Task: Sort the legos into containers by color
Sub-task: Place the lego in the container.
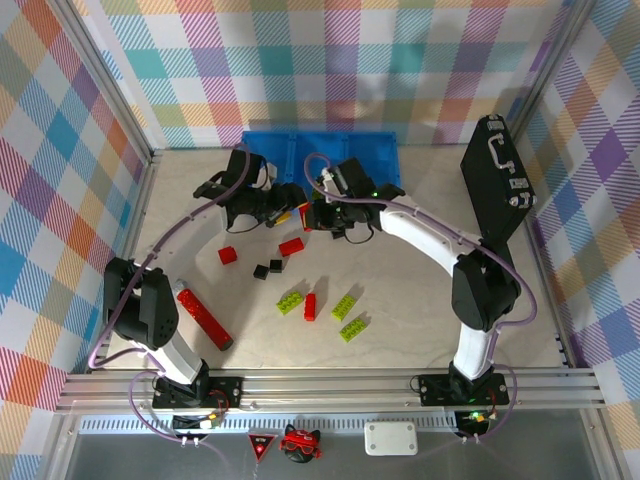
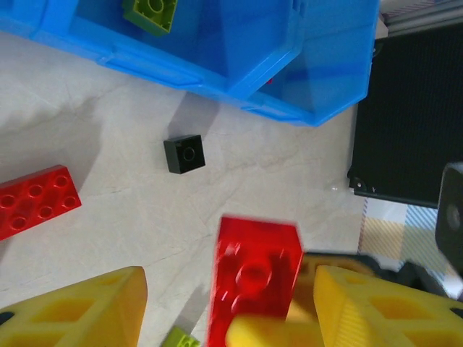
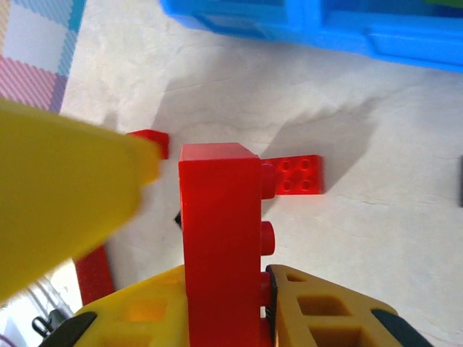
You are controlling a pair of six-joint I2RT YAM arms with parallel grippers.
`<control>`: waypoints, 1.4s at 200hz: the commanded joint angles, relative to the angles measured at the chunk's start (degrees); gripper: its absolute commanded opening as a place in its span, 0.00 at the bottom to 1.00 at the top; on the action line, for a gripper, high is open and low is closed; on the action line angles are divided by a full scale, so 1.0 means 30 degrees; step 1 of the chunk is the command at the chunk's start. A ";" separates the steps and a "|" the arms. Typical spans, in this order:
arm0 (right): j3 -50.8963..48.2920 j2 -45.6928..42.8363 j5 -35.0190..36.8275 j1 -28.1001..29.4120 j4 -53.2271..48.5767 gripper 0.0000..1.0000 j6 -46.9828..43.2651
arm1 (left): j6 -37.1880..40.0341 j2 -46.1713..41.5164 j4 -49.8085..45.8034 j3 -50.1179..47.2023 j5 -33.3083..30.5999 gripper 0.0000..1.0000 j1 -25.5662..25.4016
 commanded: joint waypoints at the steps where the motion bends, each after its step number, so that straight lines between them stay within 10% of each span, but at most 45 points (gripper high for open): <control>1: -0.0327 -0.0864 0.0722 -0.1358 -0.0905 0.27 -0.0832 | 0.1024 -0.1138 -0.1206 -0.0196 -0.0564 0.63 0.0891; 76: 0.3739 0.2889 0.1738 -0.5887 -0.3362 0.27 -0.2302 | 0.3133 -0.2435 -0.2975 -0.2453 -0.2072 0.62 0.1830; 187: 1.4098 1.2235 0.1563 -0.6117 -0.6169 0.28 -0.2214 | 0.4244 -0.2893 -0.4069 -0.3969 -0.3888 0.62 0.1859; 280: 1.2949 0.9502 0.1851 -0.6086 -0.6557 0.39 -0.2534 | 0.5576 -0.2336 -0.5393 -0.4160 -0.5800 0.61 0.1830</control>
